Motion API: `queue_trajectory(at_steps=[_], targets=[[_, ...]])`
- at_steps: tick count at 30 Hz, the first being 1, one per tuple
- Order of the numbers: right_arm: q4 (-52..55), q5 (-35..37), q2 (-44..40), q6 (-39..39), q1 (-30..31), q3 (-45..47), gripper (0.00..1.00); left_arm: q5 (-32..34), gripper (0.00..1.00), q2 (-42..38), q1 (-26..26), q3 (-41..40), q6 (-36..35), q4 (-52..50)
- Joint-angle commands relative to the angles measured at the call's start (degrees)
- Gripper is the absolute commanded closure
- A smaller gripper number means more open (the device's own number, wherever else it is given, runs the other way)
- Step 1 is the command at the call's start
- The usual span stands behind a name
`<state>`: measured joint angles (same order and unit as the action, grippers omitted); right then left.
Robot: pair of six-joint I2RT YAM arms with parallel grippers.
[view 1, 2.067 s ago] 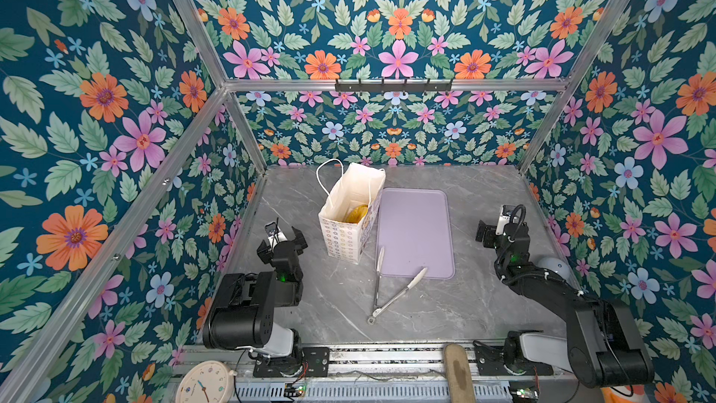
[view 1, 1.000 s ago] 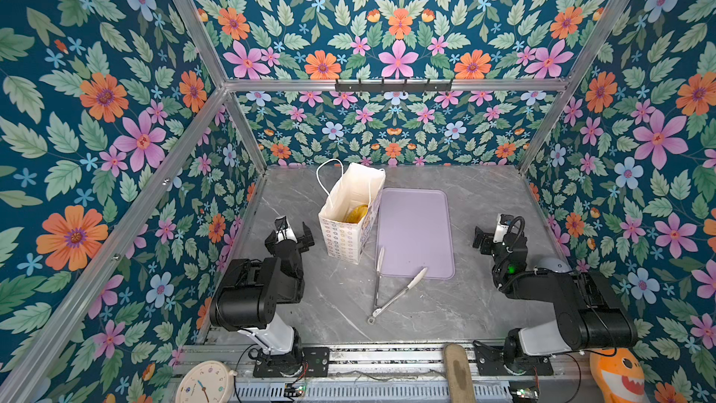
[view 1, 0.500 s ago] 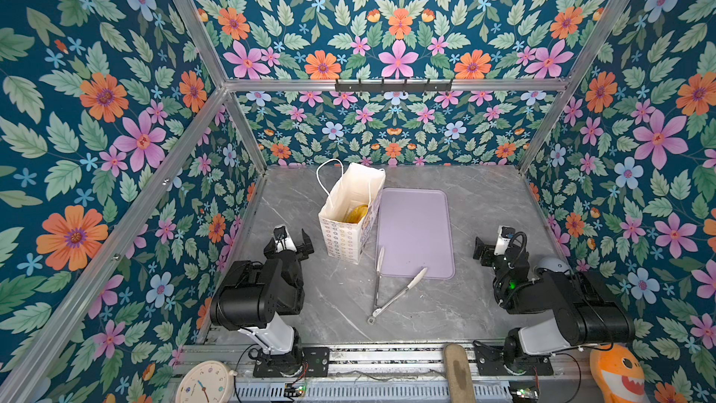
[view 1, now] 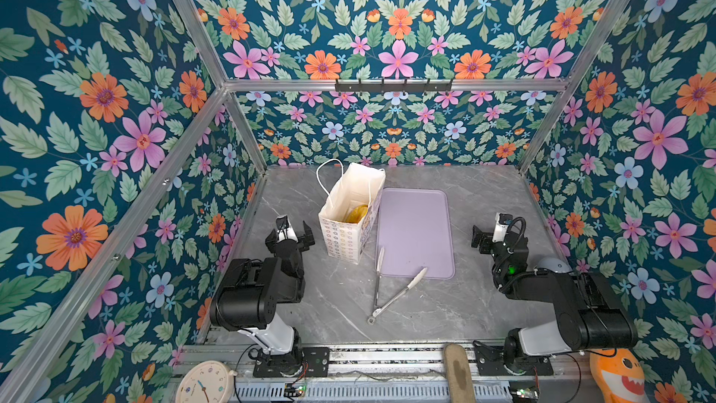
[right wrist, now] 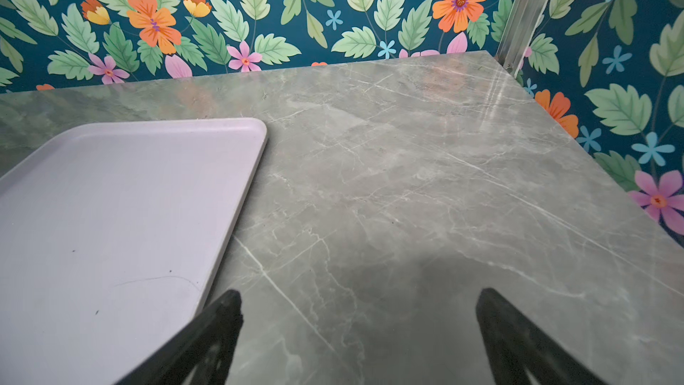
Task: Pack bread into a paper bag
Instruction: Reset both arms
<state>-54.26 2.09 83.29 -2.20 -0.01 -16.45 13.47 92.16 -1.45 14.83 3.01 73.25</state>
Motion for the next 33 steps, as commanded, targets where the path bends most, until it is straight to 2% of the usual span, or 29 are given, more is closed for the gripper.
queue_trajectory(at_steps=[1, 4, 9, 11, 14, 18, 33], targets=[[-0.2, -0.2, 0.0, 0.4, 0.0, -0.2, 0.01, -0.2, 0.00, 0.0, 0.0, 0.2, -0.5, -0.1], [-0.1, -0.2, 0.0, 0.5, 0.0, -0.2, 0.01, 0.0, 0.00, -0.1, 0.0, -0.2, -0.5, 0.6], [-0.3, -0.2, 0.0, 0.5, 0.0, -0.1, 0.01, 0.4, 0.00, -0.1, 0.0, -6.8, 0.0, 12.7], [-0.4, -0.2, 0.0, 0.4, 0.0, -0.2, 0.01, 0.3, 0.00, 0.9, 0.0, -6.3, -0.4, 13.9], [-0.4, -0.2, 0.0, 0.5, 0.0, -0.2, 0.01, -0.3, 0.00, -0.3, -0.1, -3.1, -0.2, 5.3], [-0.2, -0.2, 0.0, 0.4, 0.0, -0.2, 0.01, 0.1, 0.00, -0.1, 0.0, 0.2, -0.2, -0.4], [-0.2, -0.2, 0.0, 0.5, 0.0, -0.2, 0.01, 0.1, 0.00, 0.0, -0.1, -0.2, -0.3, 0.4]])
